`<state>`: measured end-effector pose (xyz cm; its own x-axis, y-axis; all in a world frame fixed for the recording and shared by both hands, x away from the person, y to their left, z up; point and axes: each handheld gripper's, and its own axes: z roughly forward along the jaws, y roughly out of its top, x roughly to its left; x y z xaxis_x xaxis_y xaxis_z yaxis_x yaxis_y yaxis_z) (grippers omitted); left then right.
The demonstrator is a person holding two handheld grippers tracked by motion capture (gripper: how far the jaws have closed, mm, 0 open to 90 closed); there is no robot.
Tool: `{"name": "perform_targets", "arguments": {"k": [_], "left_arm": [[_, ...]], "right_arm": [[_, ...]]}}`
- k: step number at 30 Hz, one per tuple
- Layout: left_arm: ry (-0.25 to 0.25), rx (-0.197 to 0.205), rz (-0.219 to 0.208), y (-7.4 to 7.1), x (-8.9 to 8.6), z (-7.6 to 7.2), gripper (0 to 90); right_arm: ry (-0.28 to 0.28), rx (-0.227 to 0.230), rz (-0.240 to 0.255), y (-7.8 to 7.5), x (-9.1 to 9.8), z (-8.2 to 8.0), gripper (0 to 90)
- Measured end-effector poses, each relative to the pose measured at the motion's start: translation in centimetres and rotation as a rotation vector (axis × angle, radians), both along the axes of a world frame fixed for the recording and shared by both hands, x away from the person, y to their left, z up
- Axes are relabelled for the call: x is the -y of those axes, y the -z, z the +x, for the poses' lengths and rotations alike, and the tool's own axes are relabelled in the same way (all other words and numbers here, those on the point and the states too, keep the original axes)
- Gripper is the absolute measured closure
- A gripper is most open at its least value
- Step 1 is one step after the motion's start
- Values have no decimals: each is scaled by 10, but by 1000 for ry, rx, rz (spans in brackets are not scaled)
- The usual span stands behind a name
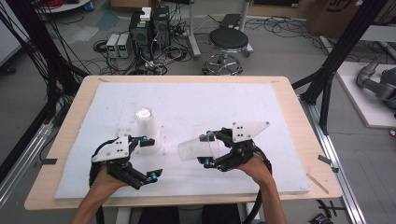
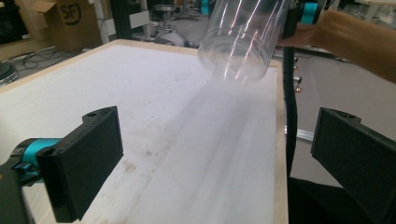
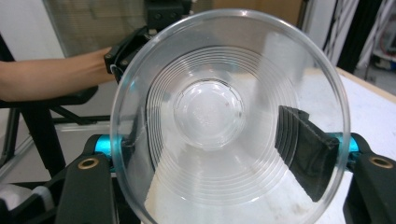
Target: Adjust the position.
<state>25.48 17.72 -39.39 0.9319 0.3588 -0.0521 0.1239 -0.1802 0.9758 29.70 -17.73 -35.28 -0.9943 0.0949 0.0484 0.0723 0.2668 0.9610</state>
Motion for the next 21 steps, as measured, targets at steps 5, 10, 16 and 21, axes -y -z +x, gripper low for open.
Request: {"name": "perform_targets", "arguments": {"k": [5,10,16,21], "left_arm": [[-72,-12,13,8,-23,-3,22],[-206,-19,14,18,-44,-3,22],[-382,-48,33,37,-67,1,22],[-456,-82,22,51,-79,5,22]], "right_arm": [[72,-8,-78,-3,3,6,325],[147,-31,-173,-6,1,12,327],[273,-50,-337,-9,-7,21,332],[326,-64,-420,-9,-16,28,332]]}}
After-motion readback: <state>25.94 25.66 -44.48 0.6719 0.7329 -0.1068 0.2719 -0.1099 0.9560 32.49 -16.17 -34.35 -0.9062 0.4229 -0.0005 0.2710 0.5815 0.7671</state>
